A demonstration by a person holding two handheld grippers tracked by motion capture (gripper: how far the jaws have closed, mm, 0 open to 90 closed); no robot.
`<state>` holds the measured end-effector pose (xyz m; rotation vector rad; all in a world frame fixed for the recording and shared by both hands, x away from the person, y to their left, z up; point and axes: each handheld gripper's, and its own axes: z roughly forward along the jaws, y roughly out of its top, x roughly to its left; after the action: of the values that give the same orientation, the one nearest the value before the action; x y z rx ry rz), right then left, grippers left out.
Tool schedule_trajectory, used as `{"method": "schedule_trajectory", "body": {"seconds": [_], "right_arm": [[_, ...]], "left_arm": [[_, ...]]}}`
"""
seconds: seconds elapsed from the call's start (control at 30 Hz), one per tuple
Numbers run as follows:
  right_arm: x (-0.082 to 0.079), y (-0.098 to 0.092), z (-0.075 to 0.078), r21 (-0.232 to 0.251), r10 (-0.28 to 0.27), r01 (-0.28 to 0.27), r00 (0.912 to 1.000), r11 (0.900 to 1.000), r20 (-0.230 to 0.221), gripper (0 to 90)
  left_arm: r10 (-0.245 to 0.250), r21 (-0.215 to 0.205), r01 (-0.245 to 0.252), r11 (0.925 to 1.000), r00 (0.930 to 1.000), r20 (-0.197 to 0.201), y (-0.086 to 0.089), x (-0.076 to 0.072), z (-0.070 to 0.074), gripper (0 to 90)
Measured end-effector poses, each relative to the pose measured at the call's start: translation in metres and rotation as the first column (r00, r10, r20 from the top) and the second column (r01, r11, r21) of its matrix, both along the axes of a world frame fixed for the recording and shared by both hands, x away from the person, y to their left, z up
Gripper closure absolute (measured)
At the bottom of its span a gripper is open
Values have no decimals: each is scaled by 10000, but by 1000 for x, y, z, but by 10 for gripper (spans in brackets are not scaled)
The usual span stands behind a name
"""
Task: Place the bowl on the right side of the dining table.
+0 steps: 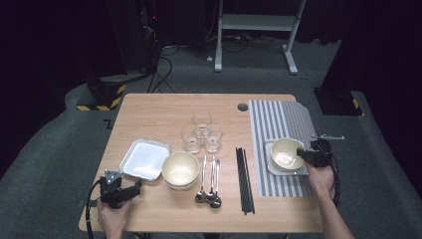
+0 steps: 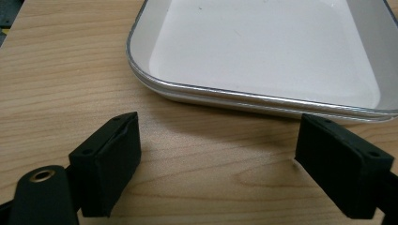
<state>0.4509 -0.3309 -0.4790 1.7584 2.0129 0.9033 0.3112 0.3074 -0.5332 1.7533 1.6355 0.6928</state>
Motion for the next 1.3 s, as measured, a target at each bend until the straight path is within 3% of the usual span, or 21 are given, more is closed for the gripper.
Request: {"method": "schedule_trajectory", "body": {"seconds": [0.93,1.13,1.3], "right_arm": [[0,0,-4,-183,-50,47,9998,9998,-171,826],[0,0,-4,-252,-50,48,10000,9997,-81,815],[-5,2,1,-301,-36,46,9995,9995,320,743]], "left_arm": [[16,-6,-16,10000,10000,3,0,0,0,150],[18,9,-18,10000,10000,4,0,0,0,150],[21,17,-21,10000,10000,6,0,0,0,149]]}}
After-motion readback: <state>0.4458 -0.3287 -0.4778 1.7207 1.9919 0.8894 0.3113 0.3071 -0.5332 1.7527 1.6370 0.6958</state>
